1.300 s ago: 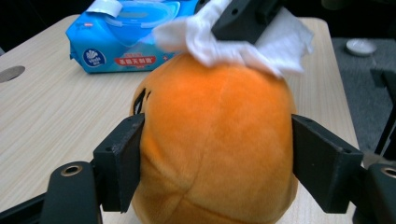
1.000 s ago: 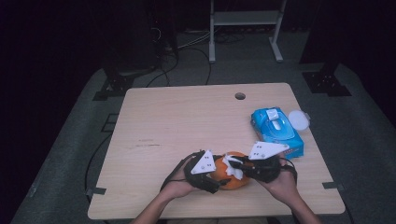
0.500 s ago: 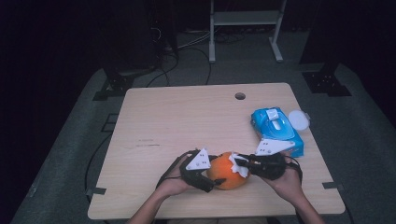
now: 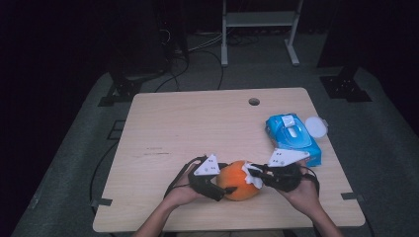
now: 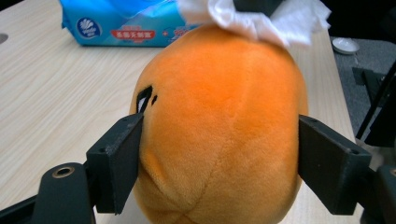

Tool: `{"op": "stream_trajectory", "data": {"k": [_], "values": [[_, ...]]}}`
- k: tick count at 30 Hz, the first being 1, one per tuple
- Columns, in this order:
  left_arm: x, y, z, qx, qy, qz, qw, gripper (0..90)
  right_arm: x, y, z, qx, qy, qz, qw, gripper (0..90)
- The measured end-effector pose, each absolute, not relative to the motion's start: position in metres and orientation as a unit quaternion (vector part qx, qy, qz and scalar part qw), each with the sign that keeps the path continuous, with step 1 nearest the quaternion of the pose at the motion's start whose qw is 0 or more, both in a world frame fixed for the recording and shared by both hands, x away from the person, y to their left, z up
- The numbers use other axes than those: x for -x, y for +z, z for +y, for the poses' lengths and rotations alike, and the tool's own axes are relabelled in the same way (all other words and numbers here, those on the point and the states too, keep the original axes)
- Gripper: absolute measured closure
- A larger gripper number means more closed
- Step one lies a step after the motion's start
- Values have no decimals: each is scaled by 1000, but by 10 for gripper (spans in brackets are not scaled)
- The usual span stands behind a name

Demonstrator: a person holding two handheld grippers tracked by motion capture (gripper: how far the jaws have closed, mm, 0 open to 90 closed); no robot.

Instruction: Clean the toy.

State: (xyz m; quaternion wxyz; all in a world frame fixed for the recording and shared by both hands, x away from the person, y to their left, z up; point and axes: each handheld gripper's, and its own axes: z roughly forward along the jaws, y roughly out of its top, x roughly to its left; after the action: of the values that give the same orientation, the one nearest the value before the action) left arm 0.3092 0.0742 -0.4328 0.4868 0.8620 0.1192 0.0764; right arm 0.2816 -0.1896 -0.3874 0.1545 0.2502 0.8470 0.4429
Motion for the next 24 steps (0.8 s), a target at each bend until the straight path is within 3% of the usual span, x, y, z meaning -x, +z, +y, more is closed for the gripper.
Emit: {"op": "stream_trajectory", "data": {"k": [6, 12, 24], "values": [[-308, -429, 71, -850, 79, 124, 506, 127, -284, -392, -191, -258, 433, 849, 159, 796], [-308, -429, 73, -856, 79, 123, 495, 184, -279, -391, -179, -245, 472, 837, 126, 797], [-315, -437, 82, -856, 56, 136, 496, 202, -286, -396, -198, -273, 463, 832, 137, 795]]}}
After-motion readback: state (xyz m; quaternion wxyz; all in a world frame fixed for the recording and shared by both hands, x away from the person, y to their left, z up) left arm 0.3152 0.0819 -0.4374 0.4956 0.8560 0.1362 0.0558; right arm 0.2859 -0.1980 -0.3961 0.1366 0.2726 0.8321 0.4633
